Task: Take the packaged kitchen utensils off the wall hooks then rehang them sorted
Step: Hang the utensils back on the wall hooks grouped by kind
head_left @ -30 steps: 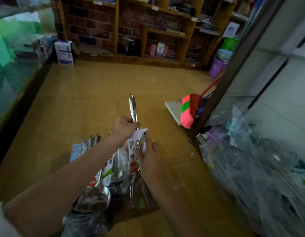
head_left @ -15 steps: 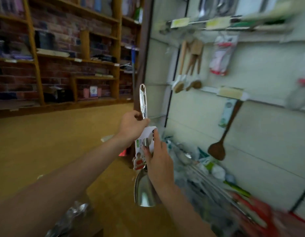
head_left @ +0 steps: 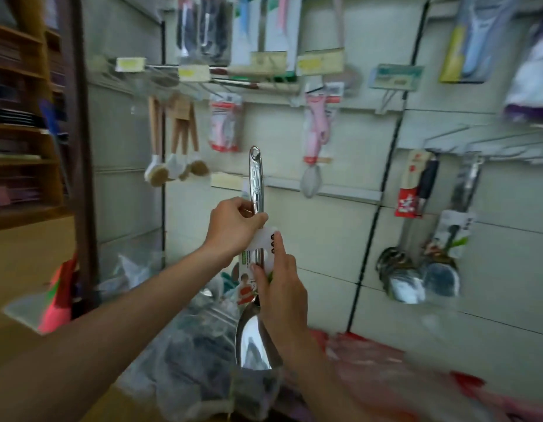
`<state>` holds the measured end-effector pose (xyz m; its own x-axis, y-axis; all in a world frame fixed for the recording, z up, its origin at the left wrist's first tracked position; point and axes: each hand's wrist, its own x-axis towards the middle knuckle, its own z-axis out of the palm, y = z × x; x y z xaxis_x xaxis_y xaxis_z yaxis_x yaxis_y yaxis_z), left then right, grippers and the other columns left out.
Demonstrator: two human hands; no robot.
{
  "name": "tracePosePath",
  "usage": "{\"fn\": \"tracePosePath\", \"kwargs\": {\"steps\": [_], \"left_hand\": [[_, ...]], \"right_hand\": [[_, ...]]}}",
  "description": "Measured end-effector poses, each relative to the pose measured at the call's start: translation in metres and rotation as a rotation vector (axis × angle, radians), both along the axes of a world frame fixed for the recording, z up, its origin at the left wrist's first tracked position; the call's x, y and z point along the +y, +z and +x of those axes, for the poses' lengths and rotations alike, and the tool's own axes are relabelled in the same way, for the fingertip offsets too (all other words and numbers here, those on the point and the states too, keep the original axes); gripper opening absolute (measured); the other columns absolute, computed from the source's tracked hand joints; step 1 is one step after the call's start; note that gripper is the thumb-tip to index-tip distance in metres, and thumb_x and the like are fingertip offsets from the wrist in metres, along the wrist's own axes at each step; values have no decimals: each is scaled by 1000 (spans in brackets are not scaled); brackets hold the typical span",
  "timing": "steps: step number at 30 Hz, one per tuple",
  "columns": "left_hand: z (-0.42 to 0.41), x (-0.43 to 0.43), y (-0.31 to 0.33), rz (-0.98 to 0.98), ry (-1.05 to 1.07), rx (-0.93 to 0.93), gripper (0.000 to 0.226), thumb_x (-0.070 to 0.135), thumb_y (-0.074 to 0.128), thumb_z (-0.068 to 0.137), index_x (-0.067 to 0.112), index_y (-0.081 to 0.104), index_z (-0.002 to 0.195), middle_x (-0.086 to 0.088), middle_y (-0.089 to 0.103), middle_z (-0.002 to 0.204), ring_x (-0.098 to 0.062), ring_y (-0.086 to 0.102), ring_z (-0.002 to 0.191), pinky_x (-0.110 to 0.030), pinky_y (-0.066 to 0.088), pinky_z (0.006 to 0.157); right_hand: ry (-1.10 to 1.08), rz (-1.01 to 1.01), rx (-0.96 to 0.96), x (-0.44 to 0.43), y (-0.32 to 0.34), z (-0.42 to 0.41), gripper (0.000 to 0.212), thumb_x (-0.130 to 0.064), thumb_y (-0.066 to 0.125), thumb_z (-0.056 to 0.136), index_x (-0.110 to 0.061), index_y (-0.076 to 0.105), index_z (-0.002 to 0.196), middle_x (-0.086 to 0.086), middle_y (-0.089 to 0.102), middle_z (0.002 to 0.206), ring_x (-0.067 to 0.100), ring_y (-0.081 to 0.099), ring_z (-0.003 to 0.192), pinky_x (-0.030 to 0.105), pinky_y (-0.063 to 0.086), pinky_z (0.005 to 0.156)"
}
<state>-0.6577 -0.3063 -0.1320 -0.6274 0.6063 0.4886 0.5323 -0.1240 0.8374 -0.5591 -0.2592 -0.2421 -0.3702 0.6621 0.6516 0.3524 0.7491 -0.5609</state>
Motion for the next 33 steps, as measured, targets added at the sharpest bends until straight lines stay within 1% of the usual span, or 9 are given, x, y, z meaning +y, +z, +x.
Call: {"fn": "tracePosePath", "kwargs": {"steps": [3, 9, 11, 16, 19, 24, 26, 29, 33], "left_hand": [[43, 29, 7, 5, -78, 18, 15, 24, 74, 84, 14, 68, 94, -2, 71, 83, -19, 68, 81, -38, 56, 72], [136, 81, 21, 56, -229, 76, 11, 24, 74, 85, 20, 66, 93, 5, 67, 83, -10, 64, 78, -21, 50, 63], [166, 98, 26, 70, -275, 91, 13, 24, 73, 85, 18, 67, 95, 5, 67, 83, -10, 64, 79, -19, 49, 64], [236, 141, 36, 80, -368, 106, 16, 26, 73, 86, 20, 64, 97, 4, 66, 84, -9, 63, 79, -24, 53, 70], [268, 165, 41, 93, -406, 122, 21, 26, 73, 87, 20, 62, 103, 10, 60, 82, -4, 57, 76, -13, 45, 65], [306, 199, 47, 91, -439, 151, 28, 25, 73, 86, 10, 66, 109, 5, 63, 85, -10, 62, 82, -23, 52, 74], [316, 211, 49, 92, -444, 162, 30, 26, 73, 87, 10, 66, 111, 4, 64, 87, -11, 62, 82, -27, 55, 75], [327, 226, 55, 92, -433, 204, 36, 27, 72, 88, 9, 65, 118, 2, 63, 92, -10, 59, 84, -19, 48, 72], [332, 241, 55, 96, -439, 213, 35, 24, 72, 88, 7, 64, 118, 0, 63, 93, -11, 58, 85, -13, 43, 66]], "right_hand": [[-55, -14, 20, 23, 9, 47, 68, -43, 48, 101, -37, 11, 157, -6, 49, 123, 7, 56, 85, 17, 38, 64], [-183, 12, 115, 60, 20, 138, 69, -45, 53, 99, -43, 13, 155, -6, 47, 137, 14, 60, 111, 32, 52, 81], [-216, 9, 161, 73, 25, 167, 68, -44, 55, 99, -44, 16, 155, -9, 47, 141, 9, 58, 114, 28, 52, 85], [-299, -11, 201, 112, 33, 234, 69, -45, 55, 98, -47, 14, 153, -14, 48, 142, -3, 57, 98, 10, 49, 70], [-349, 2, 207, 130, 38, 266, 70, -46, 53, 97, -43, 14, 155, -11, 47, 140, 2, 58, 101, 15, 49, 71], [-377, -22, 237, 153, 45, 302, 68, -44, 54, 98, -52, 6, 146, -23, 37, 117, -25, 49, 85, 5, 42, 60], [-389, -35, 249, 163, 48, 310, 70, -44, 54, 97, -49, 8, 149, -22, 38, 115, -18, 52, 84, 6, 42, 60], [-401, -52, 266, 181, 51, 319, 72, -45, 54, 96, -40, 14, 155, -15, 45, 122, -1, 54, 87, 9, 42, 65], [-410, -63, 267, 199, 50, 324, 73, -45, 54, 96, -36, 15, 156, -7, 49, 130, 1, 52, 92, 7, 41, 65]]}}
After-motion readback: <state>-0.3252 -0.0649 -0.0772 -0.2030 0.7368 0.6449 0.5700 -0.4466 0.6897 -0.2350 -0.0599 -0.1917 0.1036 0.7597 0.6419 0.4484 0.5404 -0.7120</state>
